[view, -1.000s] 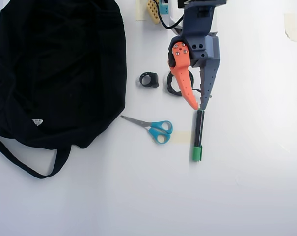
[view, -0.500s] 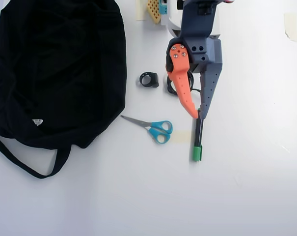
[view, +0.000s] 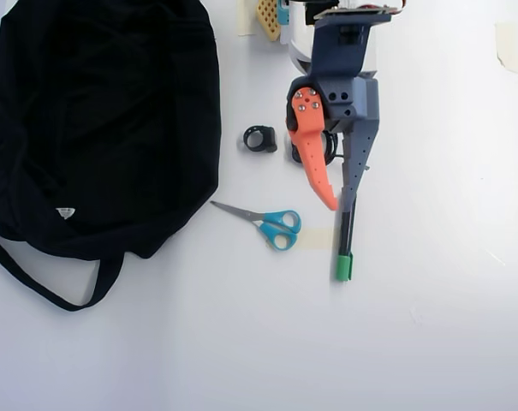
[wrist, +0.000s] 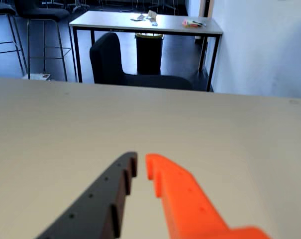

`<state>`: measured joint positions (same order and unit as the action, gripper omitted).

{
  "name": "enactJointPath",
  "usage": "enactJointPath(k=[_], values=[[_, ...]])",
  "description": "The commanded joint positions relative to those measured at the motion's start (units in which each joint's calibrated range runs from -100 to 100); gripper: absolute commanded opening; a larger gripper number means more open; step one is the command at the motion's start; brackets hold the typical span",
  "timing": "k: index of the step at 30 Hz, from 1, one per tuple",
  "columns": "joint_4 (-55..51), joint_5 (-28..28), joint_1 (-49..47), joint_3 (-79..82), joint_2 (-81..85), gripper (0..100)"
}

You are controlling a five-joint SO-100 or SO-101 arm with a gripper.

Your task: Put the cable into the black bag

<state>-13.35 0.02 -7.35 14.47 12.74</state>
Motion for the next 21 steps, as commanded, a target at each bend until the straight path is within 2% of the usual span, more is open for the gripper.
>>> enactJointPath(k=[1, 6, 11, 17, 21], values=[[-0.94, -0.23, 0.54, 0.63, 3.19, 2], [-5.17, 0.19, 1.29, 5.48, 7.34, 2], [-19.12, 0.24, 1.44, 5.21, 10.41, 2], [-30.57, 0.29, 0.62, 5.12, 10.41, 2], [-42.89, 0.24, -0.95, 2.07, 10.08, 2]])
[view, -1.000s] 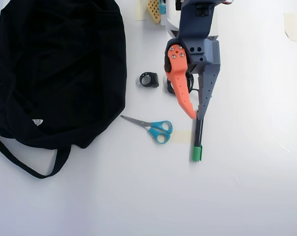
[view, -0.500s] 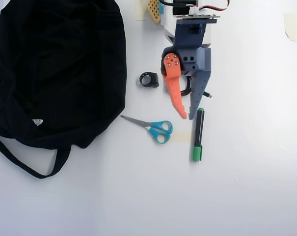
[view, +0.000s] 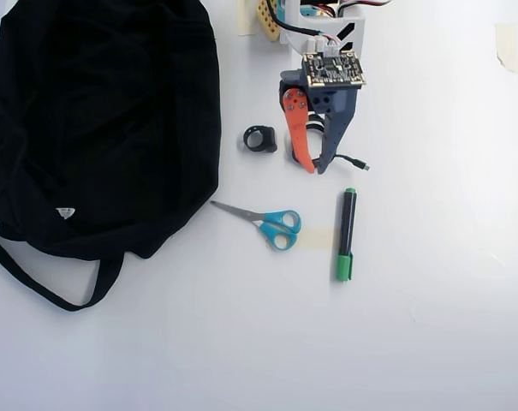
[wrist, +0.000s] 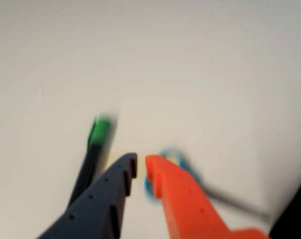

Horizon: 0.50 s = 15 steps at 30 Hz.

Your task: Put the cable into the black bag

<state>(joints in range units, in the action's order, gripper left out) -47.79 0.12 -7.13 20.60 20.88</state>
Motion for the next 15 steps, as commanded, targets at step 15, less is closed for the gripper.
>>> enactJointPath(k=[15], values=[[-39.46, -5.31, -1.25, -5.77, 2.11, 2]])
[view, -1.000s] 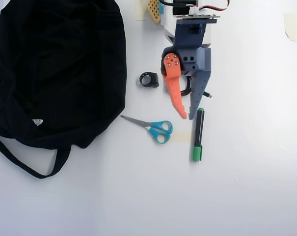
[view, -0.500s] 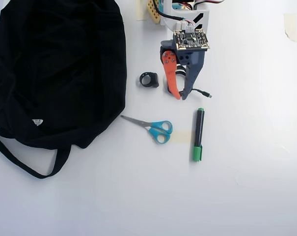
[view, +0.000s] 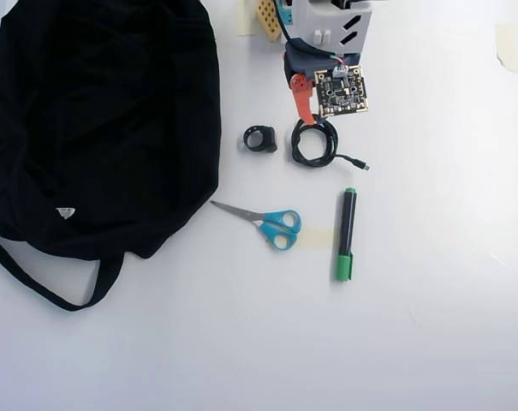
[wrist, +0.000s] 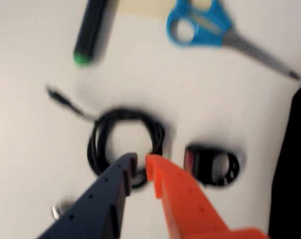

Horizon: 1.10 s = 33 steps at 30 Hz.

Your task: Put the cable into the black bag

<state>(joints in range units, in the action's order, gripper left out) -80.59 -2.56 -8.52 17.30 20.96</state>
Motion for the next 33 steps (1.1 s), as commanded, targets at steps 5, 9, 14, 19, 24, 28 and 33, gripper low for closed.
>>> enactJointPath(k=[5, 9, 14, 19, 24, 28, 33], values=[[-10.11, -4.2, 0.22, -2.47, 2.11, 2], [-11.31, -5.2, -0.53, -2.47, 2.11, 2], [-12.34, -10.55, -0.53, -1.93, 2.02, 2], [-11.66, -13.69, -0.38, -2.11, 1.11, 3], [-11.48, -15.0, -0.38, -1.84, 1.03, 3], [-11.48, -15.74, -0.38, -1.48, 0.95, 9], [-10.45, -15.95, -0.68, -0.85, 0.86, 22]])
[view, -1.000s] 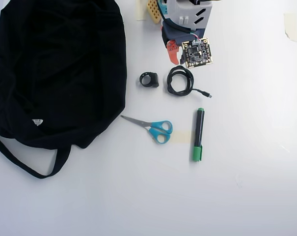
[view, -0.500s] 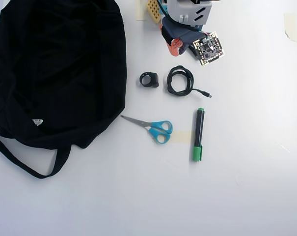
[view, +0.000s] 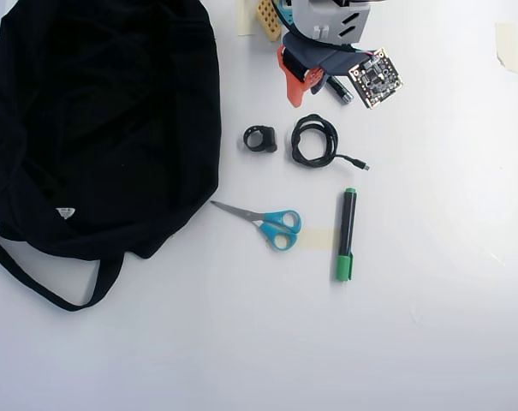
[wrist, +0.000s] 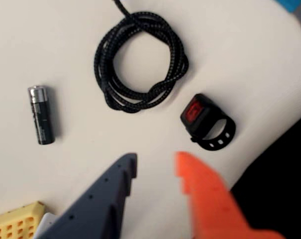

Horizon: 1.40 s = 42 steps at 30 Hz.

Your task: Put the cable into the black bag

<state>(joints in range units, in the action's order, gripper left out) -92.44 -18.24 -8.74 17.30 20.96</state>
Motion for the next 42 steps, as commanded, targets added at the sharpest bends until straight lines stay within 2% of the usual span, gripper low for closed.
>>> enactJointPath(k=[1, 8, 15, 42], values=[[2.35, -0.27, -0.53, 0.13, 0.86, 24], [13.29, -0.27, -0.68, 7.95, 0.86, 30], [20.61, -0.01, -1.13, 14.96, 0.78, 41], [24.23, -0.16, -1.35, 0.22, -27.27, 42]])
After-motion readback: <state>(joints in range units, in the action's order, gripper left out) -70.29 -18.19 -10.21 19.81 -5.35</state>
